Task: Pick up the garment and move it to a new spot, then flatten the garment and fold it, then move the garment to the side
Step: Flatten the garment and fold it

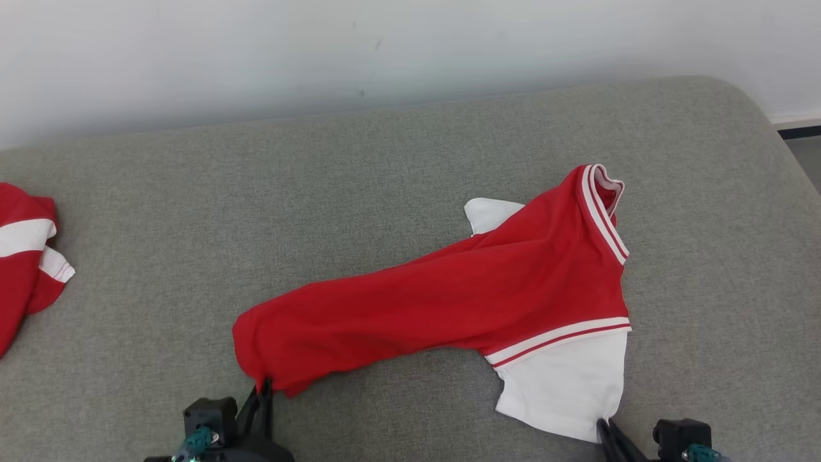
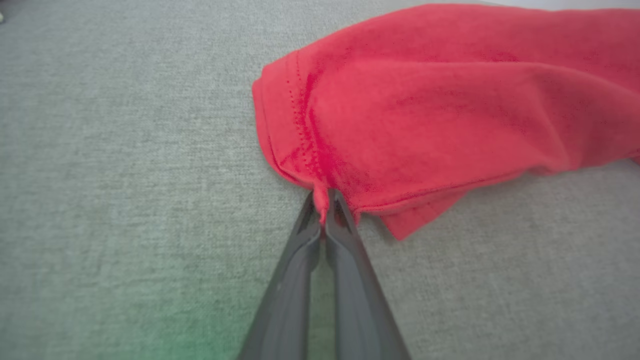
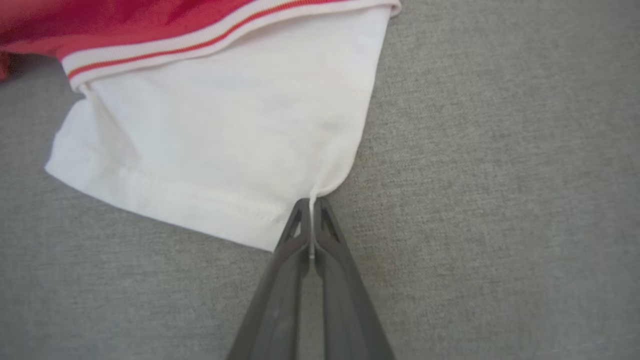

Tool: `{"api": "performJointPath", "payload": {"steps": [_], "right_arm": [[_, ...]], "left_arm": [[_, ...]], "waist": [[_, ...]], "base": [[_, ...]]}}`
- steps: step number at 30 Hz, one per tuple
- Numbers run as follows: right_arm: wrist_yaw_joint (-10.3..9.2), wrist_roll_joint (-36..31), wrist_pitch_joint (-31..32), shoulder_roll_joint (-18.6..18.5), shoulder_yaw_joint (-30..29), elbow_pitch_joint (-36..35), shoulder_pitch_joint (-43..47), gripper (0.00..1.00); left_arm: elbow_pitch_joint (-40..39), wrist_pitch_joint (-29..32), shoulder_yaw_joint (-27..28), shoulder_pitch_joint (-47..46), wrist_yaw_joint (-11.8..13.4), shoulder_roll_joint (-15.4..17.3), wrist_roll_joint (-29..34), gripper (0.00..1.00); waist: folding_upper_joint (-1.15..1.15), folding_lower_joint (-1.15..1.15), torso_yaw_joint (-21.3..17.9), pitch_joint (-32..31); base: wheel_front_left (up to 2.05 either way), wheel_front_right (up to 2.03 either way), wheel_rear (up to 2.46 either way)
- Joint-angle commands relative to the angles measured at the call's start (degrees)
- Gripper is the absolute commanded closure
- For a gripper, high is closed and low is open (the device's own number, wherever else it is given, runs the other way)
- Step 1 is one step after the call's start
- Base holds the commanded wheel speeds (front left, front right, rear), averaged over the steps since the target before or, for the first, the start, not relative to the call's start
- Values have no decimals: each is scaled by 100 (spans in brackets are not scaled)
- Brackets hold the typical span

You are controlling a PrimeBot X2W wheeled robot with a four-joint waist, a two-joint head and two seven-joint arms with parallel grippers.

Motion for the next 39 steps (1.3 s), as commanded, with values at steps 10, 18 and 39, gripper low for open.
{"api": "performJointPath", "payload": {"steps": [10, 18, 39], "right_arm": [[15, 431, -914, 4, -44, -621, -350, 100], [15, 322, -813, 5, -249, -1512, -486, 100], [15, 337, 129, -131, 638, -479, -4666, 100]], "left_arm": [[-628, -471, 57, -98, -107, -61, -229, 100], [-1195, -354, 70, -155, -163, -4, -373, 100], [-1974, 891, 672, -2777, -293, 632, -1248, 100]], "waist": [[0, 0, -13, -176], [0, 0, -57, -380], [0, 0, -716, 773]], "base": [[0, 0, 0], [0, 0, 0], [0, 0, 0]]}}
